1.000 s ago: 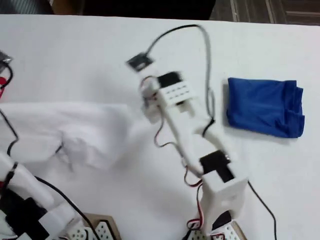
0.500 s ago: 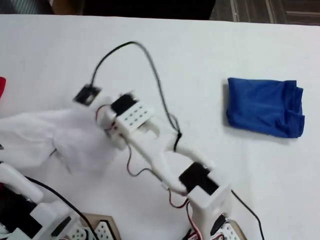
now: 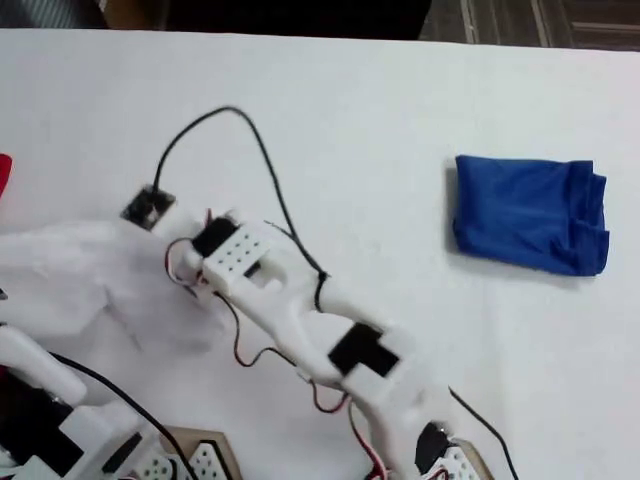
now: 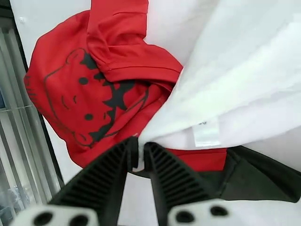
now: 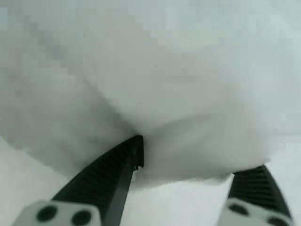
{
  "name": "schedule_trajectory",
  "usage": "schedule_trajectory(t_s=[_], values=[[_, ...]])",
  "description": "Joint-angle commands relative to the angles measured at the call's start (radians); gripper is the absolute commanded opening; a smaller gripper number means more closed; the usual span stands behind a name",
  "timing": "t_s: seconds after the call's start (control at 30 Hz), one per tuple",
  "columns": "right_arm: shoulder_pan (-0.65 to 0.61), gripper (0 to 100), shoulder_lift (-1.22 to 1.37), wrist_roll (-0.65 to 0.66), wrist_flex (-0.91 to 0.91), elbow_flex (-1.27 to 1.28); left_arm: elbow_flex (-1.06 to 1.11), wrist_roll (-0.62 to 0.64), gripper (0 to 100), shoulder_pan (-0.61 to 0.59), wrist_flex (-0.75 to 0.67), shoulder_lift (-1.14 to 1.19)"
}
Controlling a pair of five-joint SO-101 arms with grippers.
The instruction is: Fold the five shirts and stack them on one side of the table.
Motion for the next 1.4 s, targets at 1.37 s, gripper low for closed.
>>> schedule_trajectory(t_s=[1.37], values=[[0.765, 17.7, -0.045, 0.201, 0.229, -0.4, 0.351, 0.47, 2, 0.66, -0.259, 0.158]])
